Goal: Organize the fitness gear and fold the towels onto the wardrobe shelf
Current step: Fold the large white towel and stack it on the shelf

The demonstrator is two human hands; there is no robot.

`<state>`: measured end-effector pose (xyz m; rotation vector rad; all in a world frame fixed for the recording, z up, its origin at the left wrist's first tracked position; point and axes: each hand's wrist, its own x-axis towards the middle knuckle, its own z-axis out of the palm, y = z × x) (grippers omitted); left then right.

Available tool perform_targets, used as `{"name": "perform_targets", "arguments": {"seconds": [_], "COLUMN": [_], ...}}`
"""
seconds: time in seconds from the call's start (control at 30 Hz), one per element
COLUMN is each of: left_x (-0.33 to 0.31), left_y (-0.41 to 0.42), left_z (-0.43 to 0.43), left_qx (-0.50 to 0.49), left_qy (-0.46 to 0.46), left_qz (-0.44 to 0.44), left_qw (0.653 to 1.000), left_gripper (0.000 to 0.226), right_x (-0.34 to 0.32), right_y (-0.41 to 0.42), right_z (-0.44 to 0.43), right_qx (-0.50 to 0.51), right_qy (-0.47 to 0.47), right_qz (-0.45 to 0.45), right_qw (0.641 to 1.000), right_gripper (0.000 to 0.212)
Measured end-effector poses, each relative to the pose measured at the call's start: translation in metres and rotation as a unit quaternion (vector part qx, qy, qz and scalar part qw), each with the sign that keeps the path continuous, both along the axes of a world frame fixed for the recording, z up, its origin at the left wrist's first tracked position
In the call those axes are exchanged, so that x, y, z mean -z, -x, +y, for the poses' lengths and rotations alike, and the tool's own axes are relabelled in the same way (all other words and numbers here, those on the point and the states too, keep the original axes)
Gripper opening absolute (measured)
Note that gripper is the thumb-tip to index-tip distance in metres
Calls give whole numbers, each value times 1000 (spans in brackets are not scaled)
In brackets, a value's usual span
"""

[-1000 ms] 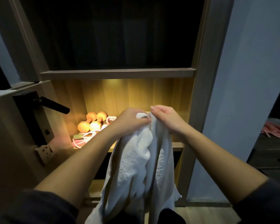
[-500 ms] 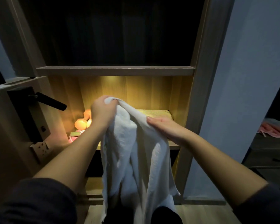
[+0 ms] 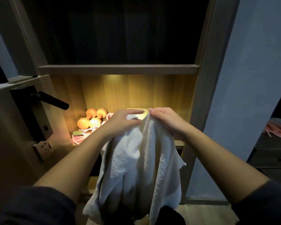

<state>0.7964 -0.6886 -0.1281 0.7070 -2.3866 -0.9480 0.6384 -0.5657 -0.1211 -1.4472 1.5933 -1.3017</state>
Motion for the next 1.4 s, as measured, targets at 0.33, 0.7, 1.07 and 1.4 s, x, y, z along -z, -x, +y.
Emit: {"name": "perform_targets", "arguments": {"seconds": [0.33, 0.7, 1.07, 1.4], "left_x": [-2, -11, -3, 3], "left_y": [17, -10, -8, -27], "left_z": [6, -38, -33, -45], "left_qx": [-101, -342, -346, -375], "left_qy": [41, -30, 12, -10], "left_qz": [76, 202, 235, 253], "left_qw": [991, 917, 908, 892], "left_gripper": [12, 24, 20, 12], "right_x": [9, 31, 58, 67], "right_y": [13, 48, 68, 90], "right_z": [4, 23, 18, 19], "right_qx": [9, 0, 193, 283], "right_qy": [-42, -108, -185, -171], "right_qz": [26, 176, 370, 311], "right_qw": [999, 978, 890, 891], "right_gripper": [37, 38, 12, 22]}}
